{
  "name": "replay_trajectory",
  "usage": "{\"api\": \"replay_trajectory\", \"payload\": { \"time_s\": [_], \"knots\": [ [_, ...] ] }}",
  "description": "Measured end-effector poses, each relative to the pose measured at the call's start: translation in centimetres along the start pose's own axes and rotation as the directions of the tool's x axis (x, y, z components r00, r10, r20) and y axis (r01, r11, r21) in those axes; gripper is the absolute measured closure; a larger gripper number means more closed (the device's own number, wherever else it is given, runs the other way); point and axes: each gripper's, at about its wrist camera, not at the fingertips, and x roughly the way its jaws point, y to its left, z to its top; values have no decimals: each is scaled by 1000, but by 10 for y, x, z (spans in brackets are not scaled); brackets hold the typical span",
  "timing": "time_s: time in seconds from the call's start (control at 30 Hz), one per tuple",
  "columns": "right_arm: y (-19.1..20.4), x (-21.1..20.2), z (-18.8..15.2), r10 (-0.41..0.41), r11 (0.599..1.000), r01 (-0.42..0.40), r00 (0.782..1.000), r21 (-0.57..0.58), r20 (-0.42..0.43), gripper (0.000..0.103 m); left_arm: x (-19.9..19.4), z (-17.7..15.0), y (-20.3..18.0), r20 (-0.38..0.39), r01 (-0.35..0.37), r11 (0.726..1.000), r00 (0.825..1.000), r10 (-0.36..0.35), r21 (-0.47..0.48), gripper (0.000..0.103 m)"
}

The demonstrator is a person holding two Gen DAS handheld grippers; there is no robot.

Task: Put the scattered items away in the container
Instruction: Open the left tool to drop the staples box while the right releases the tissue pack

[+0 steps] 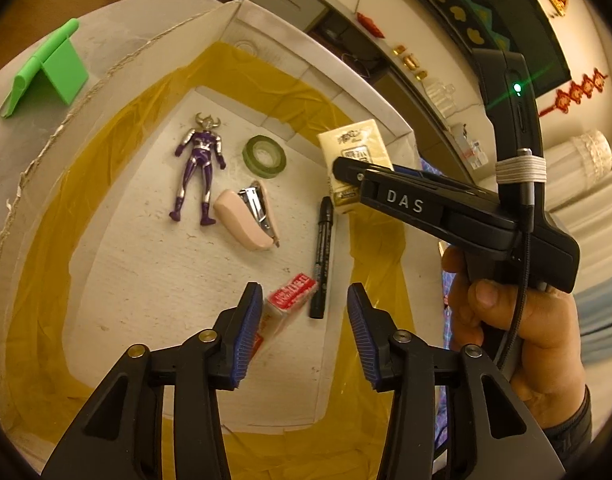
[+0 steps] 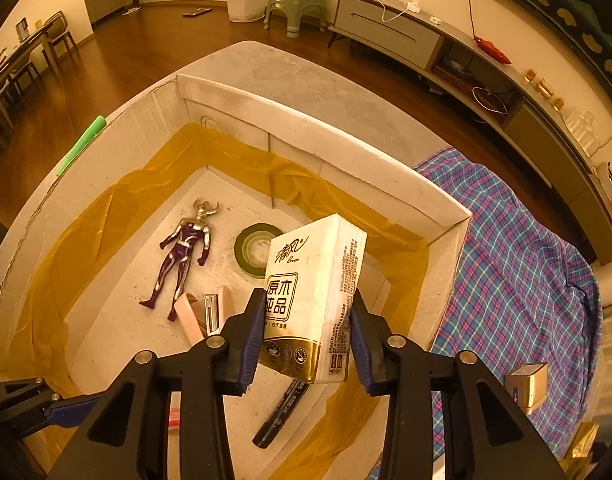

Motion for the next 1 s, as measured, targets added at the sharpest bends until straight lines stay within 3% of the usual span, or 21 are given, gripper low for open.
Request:
{"api": "replay_trajectory", "payload": {
  "time_s": [0.6,0.8,1.0],
  "knots": [
    [1,-11,-5,23,999,-24,1000,40,20,56,-12,7,11,28,11,999,1000,-10,-49,54],
    [8,-23,-14,60,997,-62,997,43,41,56,-18,9,14,47,7,998,999,-5,-62,54],
    [13,-57,-30,138,989,-143,982,31,126,56,-26,5,2,66,9,999,998,-7,-30,54]
  ]
}}
